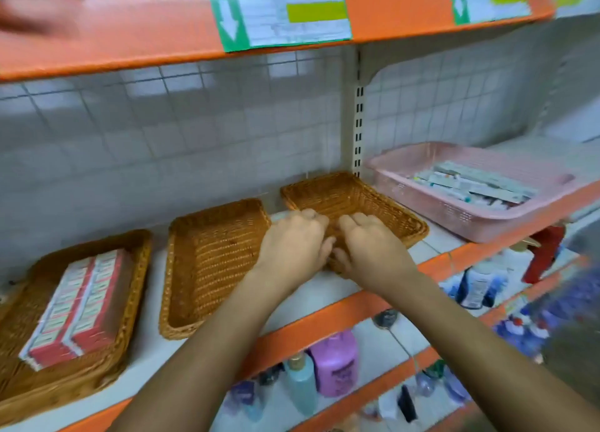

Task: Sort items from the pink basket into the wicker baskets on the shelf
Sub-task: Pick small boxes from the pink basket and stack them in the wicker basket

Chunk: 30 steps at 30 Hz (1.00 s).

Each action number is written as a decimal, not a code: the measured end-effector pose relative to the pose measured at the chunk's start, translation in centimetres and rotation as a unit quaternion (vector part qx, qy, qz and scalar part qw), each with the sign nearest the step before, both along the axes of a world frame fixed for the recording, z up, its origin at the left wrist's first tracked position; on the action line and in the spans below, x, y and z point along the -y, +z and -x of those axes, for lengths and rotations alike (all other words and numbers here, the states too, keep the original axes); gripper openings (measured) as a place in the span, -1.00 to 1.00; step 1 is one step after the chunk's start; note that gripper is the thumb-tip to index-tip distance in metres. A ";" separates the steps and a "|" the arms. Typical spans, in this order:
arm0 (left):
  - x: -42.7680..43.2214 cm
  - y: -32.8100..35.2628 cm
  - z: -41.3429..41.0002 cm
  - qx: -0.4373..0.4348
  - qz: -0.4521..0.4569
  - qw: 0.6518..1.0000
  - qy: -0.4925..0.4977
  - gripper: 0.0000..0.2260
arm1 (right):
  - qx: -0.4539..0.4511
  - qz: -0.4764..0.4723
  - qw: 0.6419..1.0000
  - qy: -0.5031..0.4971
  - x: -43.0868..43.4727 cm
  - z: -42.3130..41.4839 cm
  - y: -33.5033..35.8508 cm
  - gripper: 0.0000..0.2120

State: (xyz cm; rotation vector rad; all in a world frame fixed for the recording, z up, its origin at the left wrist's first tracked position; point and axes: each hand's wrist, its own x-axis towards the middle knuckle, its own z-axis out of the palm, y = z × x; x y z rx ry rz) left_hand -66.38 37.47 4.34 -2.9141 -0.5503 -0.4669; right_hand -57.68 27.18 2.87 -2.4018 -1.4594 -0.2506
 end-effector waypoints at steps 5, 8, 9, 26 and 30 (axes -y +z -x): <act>5.1 -0.2 -8.0 0.002 0.008 0.998 -0.062 -0.69 | -0.010 0.003 0.998 -0.063 6.0 -6.3 -0.1 -0.69; 7.3 0.0 -12.0 0.000 0.003 0.995 -0.097 -0.70 | -0.010 0.002 0.995 -0.101 8.6 -9.5 -0.1 -0.65; 7.9 0.1 -13.2 0.000 0.002 0.994 -0.106 -0.71 | -0.007 -0.001 0.994 -0.110 9.2 -10.6 0.0 -0.63; 6.2 0.0 -32.6 -0.112 0.058 0.964 -0.235 -0.64 | -0.046 0.107 0.977 -0.177 9.4 -30.6 1.5 -0.76; 6.6 -0.5 -35.7 -0.196 0.081 0.933 -0.290 -0.63 | -0.081 0.190 0.966 -0.157 9.6 -33.7 1.1 -0.79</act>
